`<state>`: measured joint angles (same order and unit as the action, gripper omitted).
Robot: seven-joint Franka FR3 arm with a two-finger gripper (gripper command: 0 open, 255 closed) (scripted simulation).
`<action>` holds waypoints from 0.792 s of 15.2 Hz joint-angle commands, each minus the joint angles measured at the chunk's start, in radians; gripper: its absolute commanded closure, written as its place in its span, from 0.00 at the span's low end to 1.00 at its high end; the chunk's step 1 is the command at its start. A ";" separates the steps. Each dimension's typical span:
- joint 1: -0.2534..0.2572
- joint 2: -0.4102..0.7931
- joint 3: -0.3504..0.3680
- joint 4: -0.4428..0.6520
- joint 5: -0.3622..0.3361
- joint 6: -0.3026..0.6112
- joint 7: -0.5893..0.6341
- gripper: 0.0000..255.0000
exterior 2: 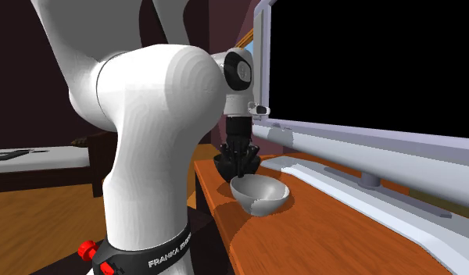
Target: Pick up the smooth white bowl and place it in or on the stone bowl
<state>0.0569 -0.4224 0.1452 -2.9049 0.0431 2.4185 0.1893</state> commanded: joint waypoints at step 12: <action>0.008 -0.171 -0.018 0.076 0.004 -0.248 -0.014 1.00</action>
<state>0.0658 -0.5813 0.1299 -2.8350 0.0484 2.1898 0.1779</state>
